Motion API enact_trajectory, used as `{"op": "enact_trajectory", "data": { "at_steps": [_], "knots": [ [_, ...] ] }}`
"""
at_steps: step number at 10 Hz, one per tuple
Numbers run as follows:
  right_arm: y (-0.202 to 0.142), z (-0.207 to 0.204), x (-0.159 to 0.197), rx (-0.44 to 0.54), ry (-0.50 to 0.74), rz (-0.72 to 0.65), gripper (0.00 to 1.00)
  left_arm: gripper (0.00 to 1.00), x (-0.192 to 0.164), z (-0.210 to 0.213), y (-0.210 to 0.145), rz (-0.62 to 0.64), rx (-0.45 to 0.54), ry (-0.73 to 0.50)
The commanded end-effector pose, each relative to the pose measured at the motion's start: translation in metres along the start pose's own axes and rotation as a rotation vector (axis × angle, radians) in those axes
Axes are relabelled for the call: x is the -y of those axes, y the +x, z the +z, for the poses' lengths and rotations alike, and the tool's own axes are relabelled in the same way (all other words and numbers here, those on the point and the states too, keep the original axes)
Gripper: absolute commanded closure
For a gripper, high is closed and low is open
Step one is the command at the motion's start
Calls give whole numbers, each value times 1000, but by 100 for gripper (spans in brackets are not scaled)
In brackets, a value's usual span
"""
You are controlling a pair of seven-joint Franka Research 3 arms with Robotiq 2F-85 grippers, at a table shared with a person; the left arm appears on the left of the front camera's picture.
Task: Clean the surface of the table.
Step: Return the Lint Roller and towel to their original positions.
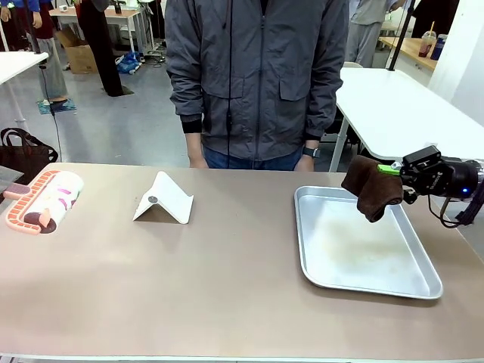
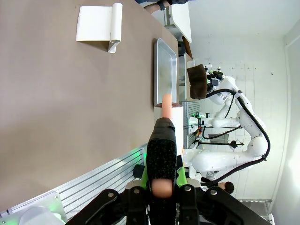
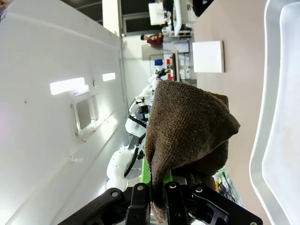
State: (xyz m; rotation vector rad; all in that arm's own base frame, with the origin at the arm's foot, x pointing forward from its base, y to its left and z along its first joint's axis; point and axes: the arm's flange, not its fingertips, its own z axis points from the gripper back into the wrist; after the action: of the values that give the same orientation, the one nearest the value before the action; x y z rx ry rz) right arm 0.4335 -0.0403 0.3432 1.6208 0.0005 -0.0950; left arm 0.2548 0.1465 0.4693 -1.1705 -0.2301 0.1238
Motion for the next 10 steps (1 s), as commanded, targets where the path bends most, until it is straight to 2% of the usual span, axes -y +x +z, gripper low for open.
{"op": "enact_trajectory", "data": {
  "at_steps": [1, 7, 8, 10],
  "knots": [
    [2, -2, -8, 7, 11, -6, 89, 78, 1, -2, 0, -10, 10, -16],
    [0, 0, 0, 0, 0, 1, 89, 78, 0, 0, 0, 0, 0, 0],
    [4, -12, -4, 10, -29, 30, 89, 78, 25, -8, -1, -26, -13, -17],
    [33, -69, -16, -15, -105, 100, 89, 78, 64, -58, 23, -36, 24, 58]
  ]
}}
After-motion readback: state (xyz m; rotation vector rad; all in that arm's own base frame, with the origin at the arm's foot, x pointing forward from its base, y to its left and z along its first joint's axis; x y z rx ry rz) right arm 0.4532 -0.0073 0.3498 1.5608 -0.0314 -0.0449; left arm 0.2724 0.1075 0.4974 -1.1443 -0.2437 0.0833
